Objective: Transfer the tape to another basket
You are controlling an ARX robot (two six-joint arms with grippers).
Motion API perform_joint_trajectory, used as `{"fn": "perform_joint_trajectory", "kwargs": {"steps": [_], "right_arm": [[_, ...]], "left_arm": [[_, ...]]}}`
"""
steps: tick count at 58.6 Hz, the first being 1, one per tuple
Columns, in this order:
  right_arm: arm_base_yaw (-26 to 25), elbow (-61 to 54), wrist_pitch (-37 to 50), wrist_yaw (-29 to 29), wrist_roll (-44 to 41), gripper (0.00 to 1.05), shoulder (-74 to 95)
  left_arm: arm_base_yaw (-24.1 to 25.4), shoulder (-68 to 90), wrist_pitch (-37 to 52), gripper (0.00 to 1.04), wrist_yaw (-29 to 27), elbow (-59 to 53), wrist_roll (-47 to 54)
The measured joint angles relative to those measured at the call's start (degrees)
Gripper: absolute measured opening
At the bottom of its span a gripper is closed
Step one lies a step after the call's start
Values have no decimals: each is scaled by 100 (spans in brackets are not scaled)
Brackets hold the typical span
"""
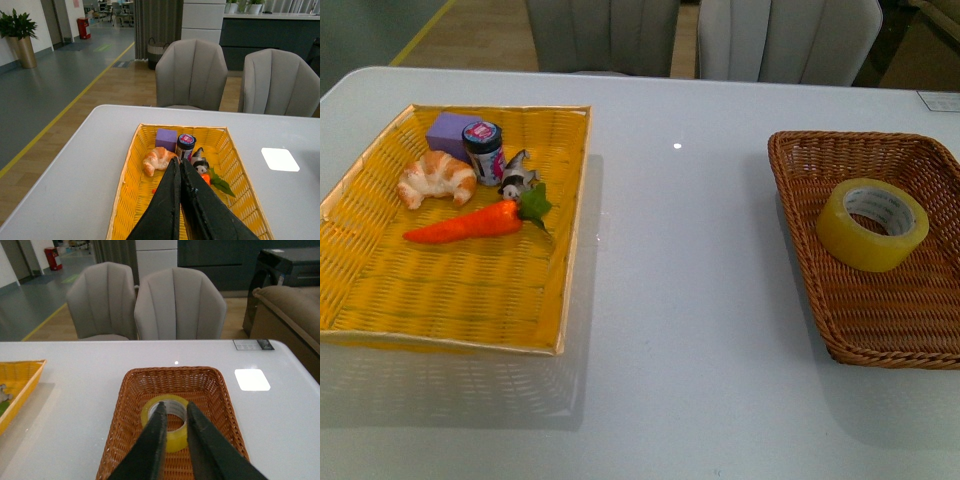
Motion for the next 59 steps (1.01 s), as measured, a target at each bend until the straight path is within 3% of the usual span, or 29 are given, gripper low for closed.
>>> {"fn": "perform_joint_trajectory", "kwargs": {"steps": [4,17,21,24,59], "right_arm": [[151,-4,-304,162,-68,2,-330],[597,-9,-1298,579,-96,2,-1445],[981,-11,-1567,1095,-98,2,-1720],[1174,-11,-1749,1113,-103,2,-1939],[1231,-11,-3102,1174,-103,2,-3311]], "left_arm": [[0,-2,-4,2,0,0,0],[0,-2,-4,2,0,0,0],[0,-2,-4,2,0,0,0],[0,-2,-4,2,0,0,0],[0,-2,-4,2,0,0,0]]}}
